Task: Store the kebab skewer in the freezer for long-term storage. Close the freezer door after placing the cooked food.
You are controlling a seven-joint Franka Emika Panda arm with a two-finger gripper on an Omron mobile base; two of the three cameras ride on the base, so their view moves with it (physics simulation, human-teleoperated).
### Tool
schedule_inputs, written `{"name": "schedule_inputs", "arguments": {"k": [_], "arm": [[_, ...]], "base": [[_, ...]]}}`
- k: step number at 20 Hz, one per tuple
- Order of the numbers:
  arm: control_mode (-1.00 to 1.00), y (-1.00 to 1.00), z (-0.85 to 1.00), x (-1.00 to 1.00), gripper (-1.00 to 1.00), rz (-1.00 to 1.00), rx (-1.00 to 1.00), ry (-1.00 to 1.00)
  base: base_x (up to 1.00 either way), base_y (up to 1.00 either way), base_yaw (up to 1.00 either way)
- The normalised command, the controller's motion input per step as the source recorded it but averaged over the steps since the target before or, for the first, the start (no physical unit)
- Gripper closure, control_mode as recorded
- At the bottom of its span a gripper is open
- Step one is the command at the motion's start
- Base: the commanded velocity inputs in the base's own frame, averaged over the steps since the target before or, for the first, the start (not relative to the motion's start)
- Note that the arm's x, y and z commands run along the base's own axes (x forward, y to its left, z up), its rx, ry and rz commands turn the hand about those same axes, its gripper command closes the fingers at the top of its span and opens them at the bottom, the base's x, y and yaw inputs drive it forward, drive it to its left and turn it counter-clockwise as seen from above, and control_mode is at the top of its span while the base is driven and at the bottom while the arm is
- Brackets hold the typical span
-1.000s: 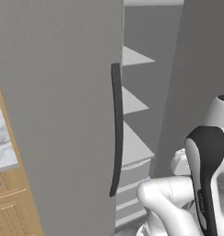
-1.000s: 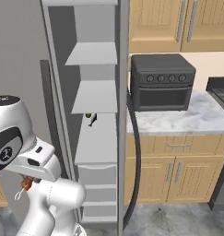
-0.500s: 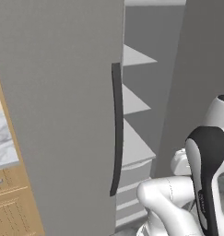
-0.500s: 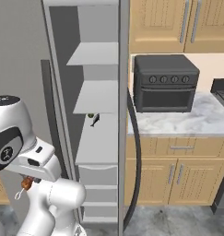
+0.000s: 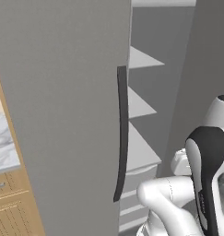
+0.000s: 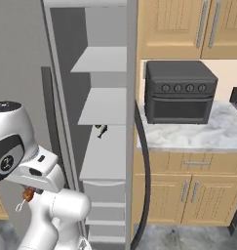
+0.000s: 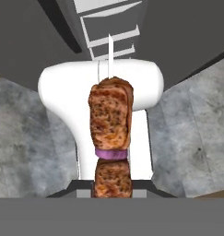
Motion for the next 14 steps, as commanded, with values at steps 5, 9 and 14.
{"name": "schedule_inputs", "arguments": {"k": [5,9,14], "arm": [[1.00,0.00,0.00,0.00,1.00,0.00,0.00,0.00],[1.00,0.00,0.00,0.00,1.00,0.00,0.00,0.00],[1.00,0.00,0.00,0.00,1.00,0.00,0.00,0.00]], "base": [[0.36,-0.09,0.04],[0.41,-0.39,0.09],[0.46,-0.46,0.10]]}}
